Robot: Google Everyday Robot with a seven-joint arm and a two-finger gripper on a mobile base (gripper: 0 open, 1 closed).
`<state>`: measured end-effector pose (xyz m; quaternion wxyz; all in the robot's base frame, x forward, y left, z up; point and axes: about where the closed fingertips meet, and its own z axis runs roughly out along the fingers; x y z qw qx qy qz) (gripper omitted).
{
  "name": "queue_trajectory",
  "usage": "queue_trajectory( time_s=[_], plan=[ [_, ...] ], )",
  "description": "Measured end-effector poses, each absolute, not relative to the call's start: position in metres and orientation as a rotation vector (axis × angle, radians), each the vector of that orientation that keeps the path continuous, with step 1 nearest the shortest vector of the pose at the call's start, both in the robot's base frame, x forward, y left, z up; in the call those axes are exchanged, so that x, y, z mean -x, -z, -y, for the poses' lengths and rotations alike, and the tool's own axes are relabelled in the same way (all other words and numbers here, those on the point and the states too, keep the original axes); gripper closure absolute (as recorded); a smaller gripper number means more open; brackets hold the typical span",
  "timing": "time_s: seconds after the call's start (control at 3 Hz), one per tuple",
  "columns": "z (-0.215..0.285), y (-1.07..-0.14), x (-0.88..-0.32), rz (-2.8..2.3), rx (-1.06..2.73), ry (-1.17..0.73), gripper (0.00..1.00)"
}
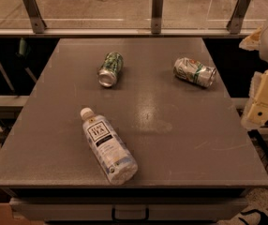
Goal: Pick green can
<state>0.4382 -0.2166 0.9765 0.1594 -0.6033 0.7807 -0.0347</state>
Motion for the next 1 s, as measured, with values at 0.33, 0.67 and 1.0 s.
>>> queue_trajectory(
  time_s=[0.33,0.67,1.0],
  plan=[
    [0.217,-0.977,-0.438,-2.231,1.724,0.099,0.0],
    [0.187,-0.972,-0.465,-2.101,1.821,0.089,0.0],
    [0.114,-0.96,-0.519,-1.807,2.042,0.059,0.0]
  ],
)
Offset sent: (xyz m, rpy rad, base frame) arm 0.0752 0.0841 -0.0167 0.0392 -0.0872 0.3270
